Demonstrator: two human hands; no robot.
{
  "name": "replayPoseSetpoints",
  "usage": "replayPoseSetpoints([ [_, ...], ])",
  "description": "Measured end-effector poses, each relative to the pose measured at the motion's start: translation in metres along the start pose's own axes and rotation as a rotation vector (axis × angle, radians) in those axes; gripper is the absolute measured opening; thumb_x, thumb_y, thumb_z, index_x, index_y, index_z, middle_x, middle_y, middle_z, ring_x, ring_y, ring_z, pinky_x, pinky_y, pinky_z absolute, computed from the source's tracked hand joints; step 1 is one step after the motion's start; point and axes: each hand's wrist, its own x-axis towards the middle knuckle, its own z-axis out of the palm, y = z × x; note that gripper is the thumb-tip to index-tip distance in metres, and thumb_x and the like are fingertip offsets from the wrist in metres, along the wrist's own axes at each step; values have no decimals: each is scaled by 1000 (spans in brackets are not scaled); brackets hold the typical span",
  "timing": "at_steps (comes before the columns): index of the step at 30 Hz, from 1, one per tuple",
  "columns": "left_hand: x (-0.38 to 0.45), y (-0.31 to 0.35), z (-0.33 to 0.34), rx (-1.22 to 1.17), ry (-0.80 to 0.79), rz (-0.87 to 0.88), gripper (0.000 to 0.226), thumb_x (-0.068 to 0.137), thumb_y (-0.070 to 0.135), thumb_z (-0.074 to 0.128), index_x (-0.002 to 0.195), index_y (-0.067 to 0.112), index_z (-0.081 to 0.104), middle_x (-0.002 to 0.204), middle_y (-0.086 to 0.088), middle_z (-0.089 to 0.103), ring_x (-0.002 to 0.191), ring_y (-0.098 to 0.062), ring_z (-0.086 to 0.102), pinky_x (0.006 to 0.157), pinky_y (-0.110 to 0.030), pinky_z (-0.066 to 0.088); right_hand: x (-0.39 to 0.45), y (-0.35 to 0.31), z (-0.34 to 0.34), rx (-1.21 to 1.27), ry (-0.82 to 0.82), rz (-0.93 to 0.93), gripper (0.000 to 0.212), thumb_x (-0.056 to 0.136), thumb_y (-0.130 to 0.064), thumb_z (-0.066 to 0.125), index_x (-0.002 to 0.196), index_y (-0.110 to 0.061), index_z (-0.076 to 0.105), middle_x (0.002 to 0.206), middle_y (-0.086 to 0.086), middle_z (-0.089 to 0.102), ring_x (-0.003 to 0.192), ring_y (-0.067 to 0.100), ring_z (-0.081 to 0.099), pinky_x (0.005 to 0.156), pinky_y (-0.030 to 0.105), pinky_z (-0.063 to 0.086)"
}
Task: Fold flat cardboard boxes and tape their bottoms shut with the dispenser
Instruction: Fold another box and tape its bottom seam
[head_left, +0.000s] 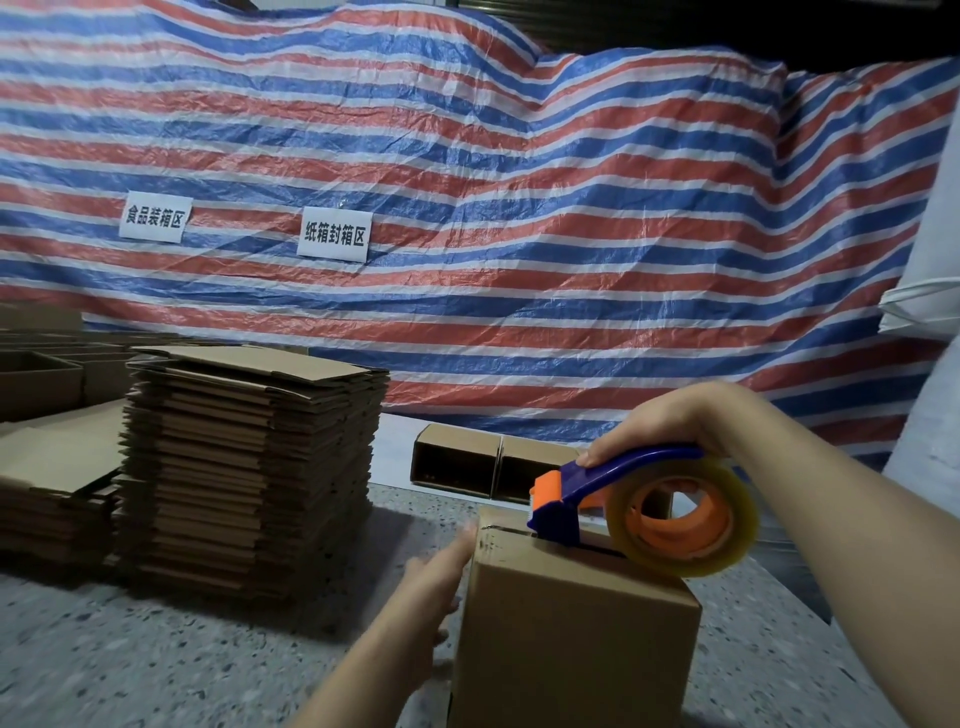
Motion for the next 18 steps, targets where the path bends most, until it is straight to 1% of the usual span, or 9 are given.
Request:
replayPoseSetpoints([
  [2, -6, 0, 5, -62, -90, -25, 83, 86, 70, 53, 148, 16, 39, 143, -15, 49, 131, -31, 46, 108, -46, 38, 1, 1, 0, 5, -9, -1, 74, 63, -62, 82, 116, -13, 67, 94, 6, 78, 72, 15, 73, 60, 25, 57],
  [3, -7, 1, 8, -84, -118, -41, 69, 92, 64, 49, 141, 15, 50, 138, -16, 55, 127, -32, 50, 107, -47, 40, 2, 1, -1, 8, -11, -3, 74, 64, -62, 82, 117, -13, 67, 95, 6, 78, 73, 15, 73, 61, 25, 57],
  [5, -8, 1, 15, -148, -161, -65, 45, 100, 46, 46, 107, 9, 71, 102, -16, 72, 92, -27, 68, 82, -36, 56, 3, 2, -2, 20, -10, 1, 71, 68, -61, 81, 118, -12, 67, 97, 6, 78, 73, 16, 73, 62, 26, 57],
  [7, -8, 0, 17, -173, -166, -90, 39, 101, 26, 43, 88, 6, 73, 78, -13, 72, 68, -23, 69, 57, -26, 53, 4, 3, -2, 30, -20, 5, 70, 71, -60, 81, 119, -12, 66, 97, 7, 78, 73, 15, 73, 61, 25, 57],
  [9, -8, 3, 15, -103, -66, -89, 35, 104, 21, 37, 114, 6, 67, 105, -15, 70, 95, -25, 66, 67, -32, 51, 3, 3, -1, 46, -31, 3, 70, 70, -60, 82, 119, -12, 66, 99, 7, 78, 75, 15, 73, 62, 26, 57],
  [11, -11, 10, 13, -47, 92, 3, 40, 107, 27, 33, 141, 11, 47, 141, -14, 52, 127, -28, 48, 96, -42, 45, 3, 4, -1, 47, -36, -6, 73, 66, -60, 83, 119, -13, 66, 100, 7, 78, 77, 16, 74, 65, 26, 58],
  [12, -15, 14, 11, 4, 146, 137, 43, 107, 32, 32, 147, 16, 40, 150, -8, 43, 136, -26, 41, 108, -43, 37, 3, 4, -1, 43, -34, -13, 74, 64, -61, 83, 119, -13, 66, 99, 6, 78, 77, 16, 74, 66, 25, 58],
  [14, -26, 19, 10, 94, 153, 386, 47, 106, 42, 31, 151, 27, 34, 156, 5, 36, 142, -16, 33, 115, -37, 27, 3, 3, -2, 34, -26, -21, 75, 63, -61, 82, 118, -13, 65, 97, 5, 78, 75, 15, 74, 64, 25, 58],
  [18, -43, 19, 24, 534, 127, 524, 36, 104, 47, 31, 134, 41, 50, 142, 9, 50, 126, 3, 44, 103, -18, 34, 1, 2, -2, 30, -22, -25, 74, 62, -61, 81, 116, -12, 67, 92, 5, 78, 71, 14, 73, 61, 24, 57],
])
